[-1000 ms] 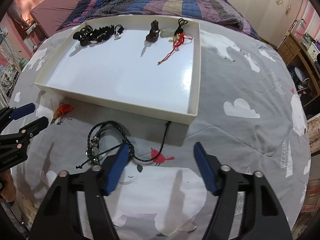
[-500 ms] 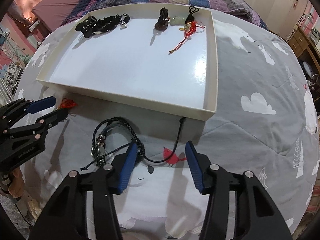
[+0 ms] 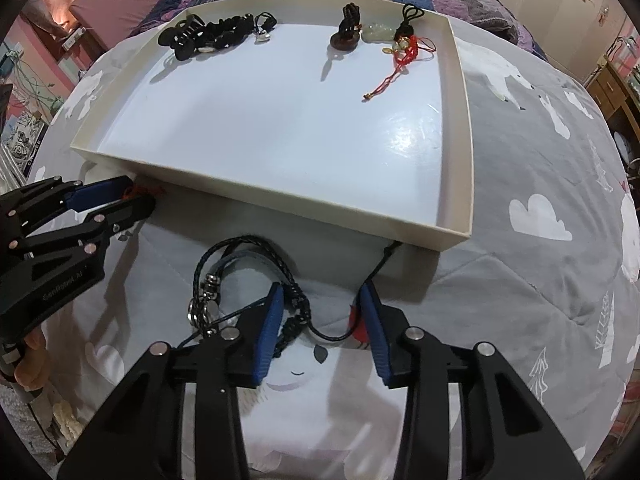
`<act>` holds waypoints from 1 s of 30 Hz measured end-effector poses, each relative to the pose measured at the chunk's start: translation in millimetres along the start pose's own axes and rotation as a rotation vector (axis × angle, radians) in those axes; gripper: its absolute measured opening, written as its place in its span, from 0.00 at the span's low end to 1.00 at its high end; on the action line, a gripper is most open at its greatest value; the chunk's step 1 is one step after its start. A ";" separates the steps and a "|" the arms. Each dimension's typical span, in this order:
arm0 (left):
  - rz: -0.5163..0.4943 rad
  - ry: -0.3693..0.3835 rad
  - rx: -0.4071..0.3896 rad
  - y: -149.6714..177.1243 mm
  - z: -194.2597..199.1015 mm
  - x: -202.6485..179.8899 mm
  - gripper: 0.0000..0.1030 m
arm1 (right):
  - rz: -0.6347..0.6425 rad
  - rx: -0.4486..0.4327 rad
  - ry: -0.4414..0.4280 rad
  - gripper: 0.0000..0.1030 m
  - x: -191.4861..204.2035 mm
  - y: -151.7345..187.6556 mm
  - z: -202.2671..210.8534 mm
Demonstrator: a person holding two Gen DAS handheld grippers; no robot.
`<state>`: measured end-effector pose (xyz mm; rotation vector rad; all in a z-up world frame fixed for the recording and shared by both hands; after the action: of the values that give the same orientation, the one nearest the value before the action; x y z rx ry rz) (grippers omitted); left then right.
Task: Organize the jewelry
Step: 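Close the left tool on the gourd charm while the right tool grasps the braided bracelet, then carry the gourd charm in the left tool and the bracelet in the right tool into the tray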
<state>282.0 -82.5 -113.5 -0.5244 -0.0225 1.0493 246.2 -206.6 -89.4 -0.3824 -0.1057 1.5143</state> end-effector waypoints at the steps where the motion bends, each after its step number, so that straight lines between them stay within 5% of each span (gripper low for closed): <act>1: 0.002 0.004 0.000 -1.1 -0.2 0.3 0.25 | 0.003 -0.002 -0.001 0.34 1.1 -0.7 0.3; 10: 0.018 -0.019 0.002 -1.4 1.9 3.4 0.11 | 0.014 -0.012 -0.029 0.13 7.0 -1.9 2.2; 30: 0.029 -0.004 -0.080 5.7 52.8 -7.2 0.07 | -0.013 -0.101 -0.033 0.10 -3.7 2.1 42.5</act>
<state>259.8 -65.0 -67.9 -0.5966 -0.0613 1.0814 231.0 -202.6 -49.6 -0.4364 -0.2111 1.5064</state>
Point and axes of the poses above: each gripper's, at about its wrist camera, not at the fingertips, and z roughly against the way its jaws point, x to its left, y to its underside, the point moved 4 cm from there along -z, roughly the way its jaws point, and after that the axes turned 13 degrees about y, right-handed, at the moved point
